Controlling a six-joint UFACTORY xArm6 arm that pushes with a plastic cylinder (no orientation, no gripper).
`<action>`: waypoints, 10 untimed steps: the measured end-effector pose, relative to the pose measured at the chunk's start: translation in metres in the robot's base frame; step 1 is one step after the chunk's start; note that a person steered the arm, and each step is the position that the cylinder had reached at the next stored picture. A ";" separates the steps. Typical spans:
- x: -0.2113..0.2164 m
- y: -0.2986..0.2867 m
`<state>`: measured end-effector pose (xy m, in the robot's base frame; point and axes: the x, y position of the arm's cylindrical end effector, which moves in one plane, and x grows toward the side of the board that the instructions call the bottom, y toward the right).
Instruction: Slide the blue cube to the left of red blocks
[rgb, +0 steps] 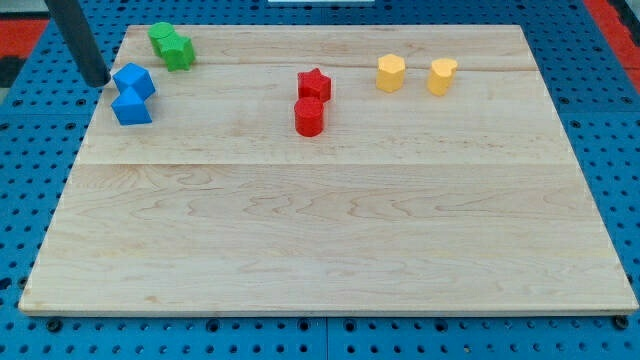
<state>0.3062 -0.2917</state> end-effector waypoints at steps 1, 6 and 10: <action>0.000 0.000; 0.021 0.083; 0.053 0.165</action>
<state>0.3597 -0.1266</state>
